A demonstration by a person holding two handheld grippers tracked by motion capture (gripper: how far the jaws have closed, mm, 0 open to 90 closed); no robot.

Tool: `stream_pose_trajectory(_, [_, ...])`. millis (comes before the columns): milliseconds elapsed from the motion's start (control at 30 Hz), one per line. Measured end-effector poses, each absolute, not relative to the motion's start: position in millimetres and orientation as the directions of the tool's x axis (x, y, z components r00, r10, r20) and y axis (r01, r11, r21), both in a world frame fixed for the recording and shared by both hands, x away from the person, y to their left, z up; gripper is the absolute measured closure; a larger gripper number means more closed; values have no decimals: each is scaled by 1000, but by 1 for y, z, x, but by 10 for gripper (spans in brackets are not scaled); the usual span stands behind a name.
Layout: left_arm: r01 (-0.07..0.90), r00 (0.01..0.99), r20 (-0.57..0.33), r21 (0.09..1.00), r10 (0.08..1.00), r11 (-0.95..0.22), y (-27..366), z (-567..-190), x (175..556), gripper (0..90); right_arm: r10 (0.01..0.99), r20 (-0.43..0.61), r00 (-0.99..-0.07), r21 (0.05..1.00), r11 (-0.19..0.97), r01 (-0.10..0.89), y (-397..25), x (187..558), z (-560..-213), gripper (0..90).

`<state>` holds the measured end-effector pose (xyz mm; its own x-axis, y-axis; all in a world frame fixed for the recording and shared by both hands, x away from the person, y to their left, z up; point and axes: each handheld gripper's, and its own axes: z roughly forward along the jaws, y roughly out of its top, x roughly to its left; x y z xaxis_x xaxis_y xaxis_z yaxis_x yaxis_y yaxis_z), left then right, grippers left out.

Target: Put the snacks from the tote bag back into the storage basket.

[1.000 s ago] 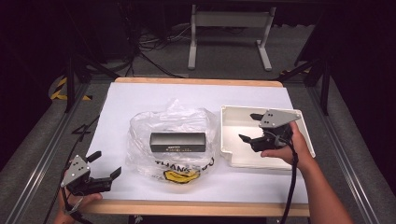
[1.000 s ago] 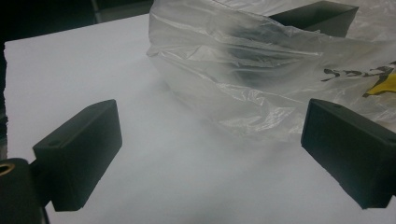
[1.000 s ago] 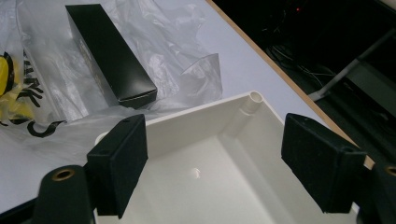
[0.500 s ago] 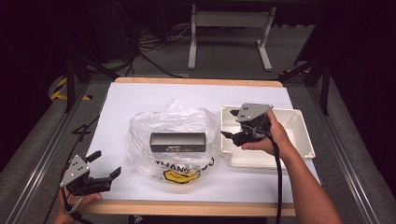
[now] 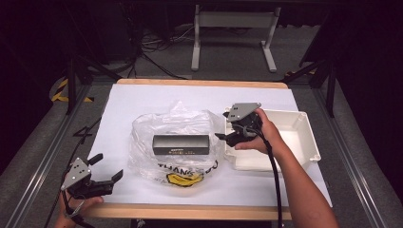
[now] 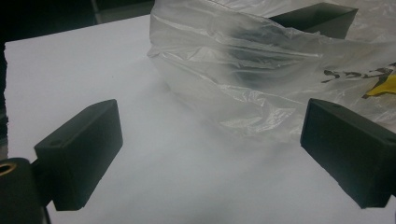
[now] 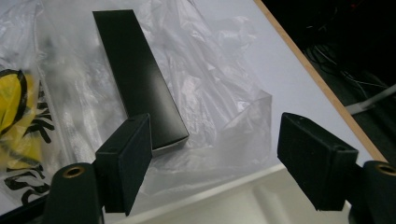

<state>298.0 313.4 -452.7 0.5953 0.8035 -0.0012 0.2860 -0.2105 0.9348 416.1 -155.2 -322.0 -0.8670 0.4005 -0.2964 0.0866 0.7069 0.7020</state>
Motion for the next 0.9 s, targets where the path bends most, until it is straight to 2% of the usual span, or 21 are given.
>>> stream_pose_trajectory(600, [281,596,0,937,803,-209,314,-453,298,64,303,-279,-912,637,769,60,-115,430,-341,297])
stream_pose_trajectory(900, [278,586,-1,939,811,-200,316,-453,296,64,226,-265,-937,574,818,35,-89,436,-354,306])
